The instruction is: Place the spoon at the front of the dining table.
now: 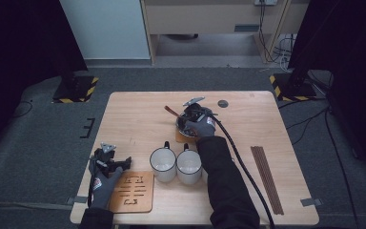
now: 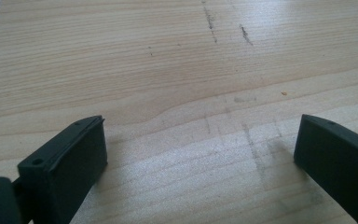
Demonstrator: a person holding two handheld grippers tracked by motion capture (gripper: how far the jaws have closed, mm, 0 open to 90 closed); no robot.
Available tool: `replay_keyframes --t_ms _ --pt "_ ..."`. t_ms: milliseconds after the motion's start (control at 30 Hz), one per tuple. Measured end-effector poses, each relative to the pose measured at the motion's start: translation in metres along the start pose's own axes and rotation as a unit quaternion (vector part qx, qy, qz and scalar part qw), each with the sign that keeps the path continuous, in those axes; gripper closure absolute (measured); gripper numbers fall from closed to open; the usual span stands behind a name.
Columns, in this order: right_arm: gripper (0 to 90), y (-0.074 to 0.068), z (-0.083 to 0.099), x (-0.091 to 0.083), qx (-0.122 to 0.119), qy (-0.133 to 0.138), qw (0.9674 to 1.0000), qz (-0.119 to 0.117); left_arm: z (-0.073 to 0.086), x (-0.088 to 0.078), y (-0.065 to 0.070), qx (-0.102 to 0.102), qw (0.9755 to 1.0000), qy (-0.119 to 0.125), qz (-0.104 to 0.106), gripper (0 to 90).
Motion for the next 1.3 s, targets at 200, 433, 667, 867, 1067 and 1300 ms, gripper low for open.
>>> replay_keyframes --t_ms 200,433,667,867,1067,1300 --pt "73.9 0.004 0.0 0.0 0.005 -0.002 0.9999 0.014 0.0 0.0 0.0 0.0 1.0 0.0 0.0 1.4" --pt "72.4 0.004 -0.003 -0.006 0.003 0.019 0.9998 0.009 0.0 0.0 0.0 0.0 1.0 0.0 0.0 1.4" --pt "81.9 -0.004 -0.007 -0.01 -0.003 0.038 0.9993 -0.004 0.0 0.0 0.0 0.0 1.0 0.0 0.0 1.4" --pt "85.2 -0.006 -0.004 -0.004 -0.01 0.031 0.9994 -0.013 0.0 0.0 0.0 0.0 1.0 0.0 0.0 1.4" --pt "83.3 -0.005 -0.004 0.001 -0.011 0.02 0.9997 -0.008 0.0 0.0 0.0 0.0 1.0 0.0 0.0 1.4" --pt "79.4 0.001 -0.004 0.005 -0.004 0.012 0.9999 0.006 0.0 0.0 0.0 0.0 1.0 0.0 0.0 1.4"
Point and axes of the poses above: each handheld gripper's, and its own axes: x roughly forward along the jaws, z roughly out of its underside, y roughly to its right, the point moved 3 cm from there along x, roughly forward along the jaws, and after that the axes turned 7 degrees about -y, right-handed, at the moved point
